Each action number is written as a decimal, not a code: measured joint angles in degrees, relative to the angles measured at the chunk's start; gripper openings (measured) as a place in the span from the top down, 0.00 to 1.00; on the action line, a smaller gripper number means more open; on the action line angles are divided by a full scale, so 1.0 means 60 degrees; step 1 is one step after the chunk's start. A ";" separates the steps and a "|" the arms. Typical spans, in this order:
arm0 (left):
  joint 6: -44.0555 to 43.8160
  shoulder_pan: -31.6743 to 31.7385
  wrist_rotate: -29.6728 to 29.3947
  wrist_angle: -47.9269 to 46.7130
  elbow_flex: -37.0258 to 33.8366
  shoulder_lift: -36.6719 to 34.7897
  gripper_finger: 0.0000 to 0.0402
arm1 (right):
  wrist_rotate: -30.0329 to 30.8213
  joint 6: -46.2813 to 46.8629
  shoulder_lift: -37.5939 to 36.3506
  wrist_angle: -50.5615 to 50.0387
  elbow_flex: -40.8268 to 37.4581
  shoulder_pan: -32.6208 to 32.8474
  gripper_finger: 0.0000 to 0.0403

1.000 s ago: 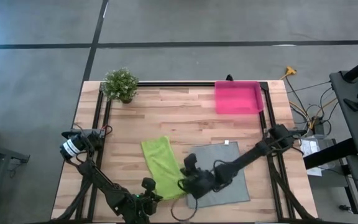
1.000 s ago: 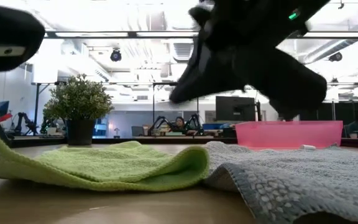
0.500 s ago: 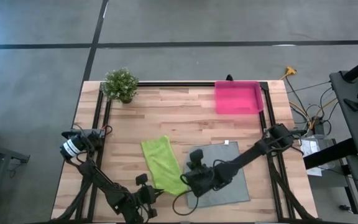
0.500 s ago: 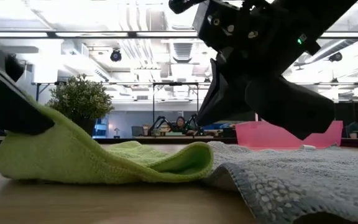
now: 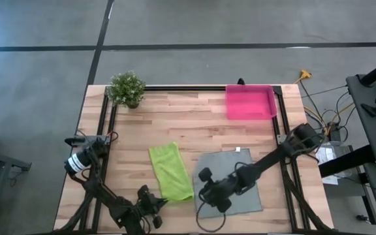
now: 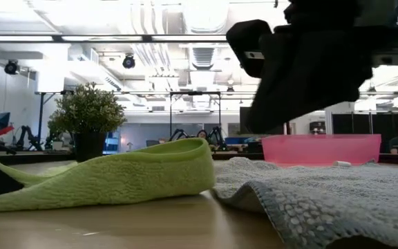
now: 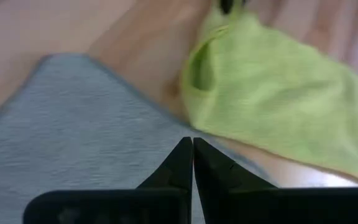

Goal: Roll microfiber towels into tight, uniform cylinder then place into a basket
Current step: Roll the green microfiber cloth

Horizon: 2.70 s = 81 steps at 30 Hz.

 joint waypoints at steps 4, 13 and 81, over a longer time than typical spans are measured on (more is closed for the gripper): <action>-0.0187 -0.0026 -0.0053 0.0015 0.0000 0.0070 1.00 | -0.0217 -0.0370 -0.0224 0.2447 -0.1009 0.0023 0.98; -0.0418 0.0054 0.0003 -0.0029 -0.0058 0.0070 1.00 | -0.0371 -0.0959 -0.0158 0.4321 -0.1814 0.0018 0.90; -0.0500 -0.0290 0.1358 -0.0589 0.0009 -0.0466 1.00 | -0.2748 -0.0736 0.2334 0.4721 -0.0795 -0.1996 0.98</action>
